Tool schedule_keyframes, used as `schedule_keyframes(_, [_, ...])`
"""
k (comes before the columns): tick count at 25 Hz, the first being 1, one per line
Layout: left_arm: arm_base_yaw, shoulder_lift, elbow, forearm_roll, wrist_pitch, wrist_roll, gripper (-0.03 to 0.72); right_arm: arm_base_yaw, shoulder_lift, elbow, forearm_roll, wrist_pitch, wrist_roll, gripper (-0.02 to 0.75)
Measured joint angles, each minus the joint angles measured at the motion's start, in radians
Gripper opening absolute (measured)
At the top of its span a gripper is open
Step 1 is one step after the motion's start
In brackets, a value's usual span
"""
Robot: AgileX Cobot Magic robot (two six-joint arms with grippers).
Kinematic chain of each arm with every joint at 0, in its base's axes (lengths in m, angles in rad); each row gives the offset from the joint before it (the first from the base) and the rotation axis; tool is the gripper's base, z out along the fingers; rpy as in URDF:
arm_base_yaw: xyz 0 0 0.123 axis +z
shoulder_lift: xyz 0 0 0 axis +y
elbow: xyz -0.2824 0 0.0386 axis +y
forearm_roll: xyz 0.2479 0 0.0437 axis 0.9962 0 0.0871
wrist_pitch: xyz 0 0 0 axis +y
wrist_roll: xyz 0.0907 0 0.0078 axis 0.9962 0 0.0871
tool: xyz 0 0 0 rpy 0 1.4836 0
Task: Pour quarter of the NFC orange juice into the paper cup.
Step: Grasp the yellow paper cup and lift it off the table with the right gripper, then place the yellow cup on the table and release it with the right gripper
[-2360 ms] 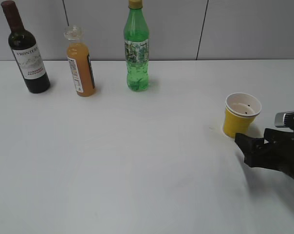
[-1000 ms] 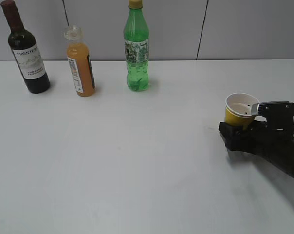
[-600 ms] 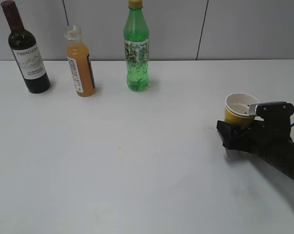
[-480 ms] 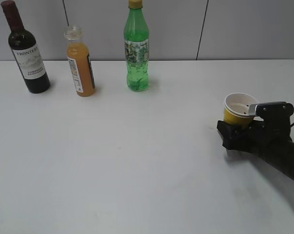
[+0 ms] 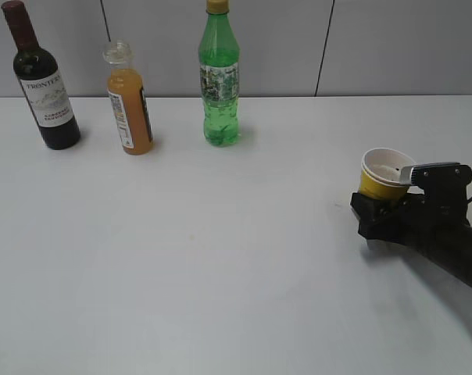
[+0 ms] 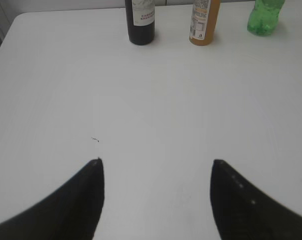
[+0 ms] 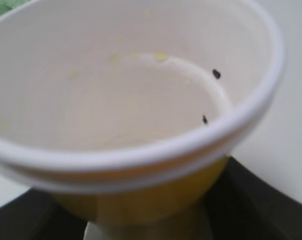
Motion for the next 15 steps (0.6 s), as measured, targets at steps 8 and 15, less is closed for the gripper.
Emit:
schedule_keyframes(8, [0.0,0.0,0.0,0.0,0.0,0.0,0.486,0.0,-0.032,0.003,-0.023,0.037,0.0,0.486])
schedule_keyframes(15, [0.0,0.0,0.0,0.0,0.0,0.0,0.486,0.0,-0.084,0.003,-0.075,0.042,0.0,0.485])
